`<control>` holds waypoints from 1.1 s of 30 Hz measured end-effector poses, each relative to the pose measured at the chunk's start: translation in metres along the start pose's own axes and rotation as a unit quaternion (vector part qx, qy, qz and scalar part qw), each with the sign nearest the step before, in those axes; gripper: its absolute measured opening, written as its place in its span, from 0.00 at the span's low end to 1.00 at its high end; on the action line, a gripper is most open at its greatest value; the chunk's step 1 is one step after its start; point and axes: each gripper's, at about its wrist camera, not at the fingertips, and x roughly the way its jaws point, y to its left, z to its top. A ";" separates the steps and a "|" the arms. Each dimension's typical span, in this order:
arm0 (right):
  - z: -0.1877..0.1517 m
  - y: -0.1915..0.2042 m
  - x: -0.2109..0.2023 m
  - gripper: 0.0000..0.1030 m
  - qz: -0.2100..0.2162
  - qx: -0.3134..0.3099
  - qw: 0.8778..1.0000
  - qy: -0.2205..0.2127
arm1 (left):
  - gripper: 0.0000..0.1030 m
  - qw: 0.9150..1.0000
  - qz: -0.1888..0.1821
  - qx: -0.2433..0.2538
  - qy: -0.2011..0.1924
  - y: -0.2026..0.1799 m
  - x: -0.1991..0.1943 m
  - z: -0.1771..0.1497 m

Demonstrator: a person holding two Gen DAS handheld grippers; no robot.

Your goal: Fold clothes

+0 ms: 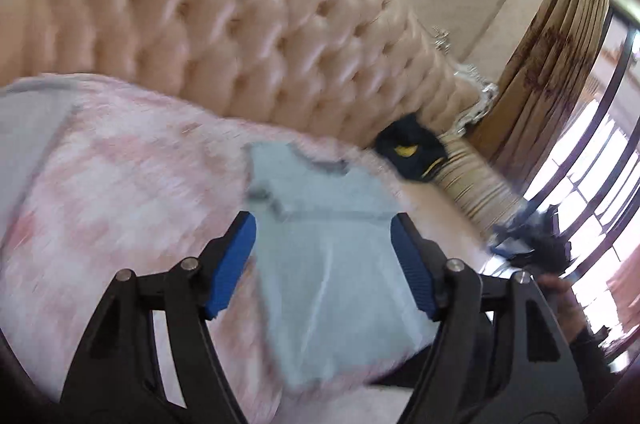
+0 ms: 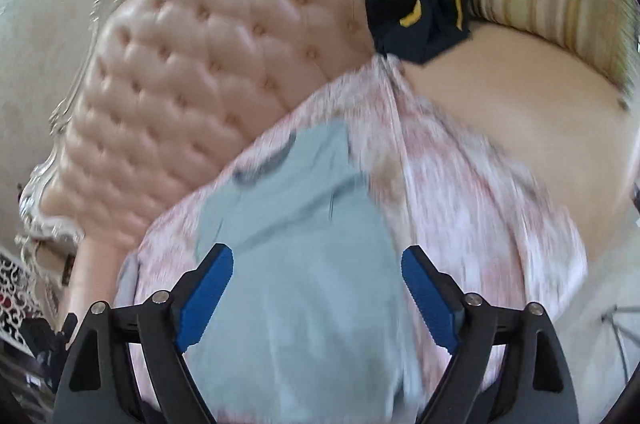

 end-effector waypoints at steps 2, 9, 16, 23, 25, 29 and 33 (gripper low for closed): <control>-0.036 0.005 -0.028 0.85 -0.007 -0.011 1.000 -0.009 | 0.71 0.999 0.026 0.031 0.034 -0.004 -0.011 -0.028; -0.116 0.063 -0.066 0.85 -0.151 -0.270 0.951 0.012 | 0.71 0.987 0.069 0.118 0.090 -0.022 -0.013 -0.091; -0.130 0.043 -0.036 0.85 -0.198 -0.295 0.933 0.046 | 0.40 0.969 0.081 0.170 0.161 -0.037 0.018 -0.123; -0.122 -0.016 -0.025 0.86 -0.279 -0.255 0.924 0.064 | 0.28 0.966 0.096 0.132 0.200 -0.014 0.045 -0.123; -0.133 -0.002 -0.022 0.86 -0.285 -0.329 0.899 0.054 | 0.27 0.957 0.104 0.181 0.202 -0.020 0.046 -0.122; -0.140 0.014 -0.025 0.86 -0.223 -0.361 0.905 0.038 | 0.25 0.917 0.133 0.322 0.196 -0.040 0.050 -0.127; -0.135 0.021 -0.022 0.86 -0.183 -0.346 0.920 0.034 | 0.25 0.850 0.151 0.464 0.197 -0.058 0.059 -0.147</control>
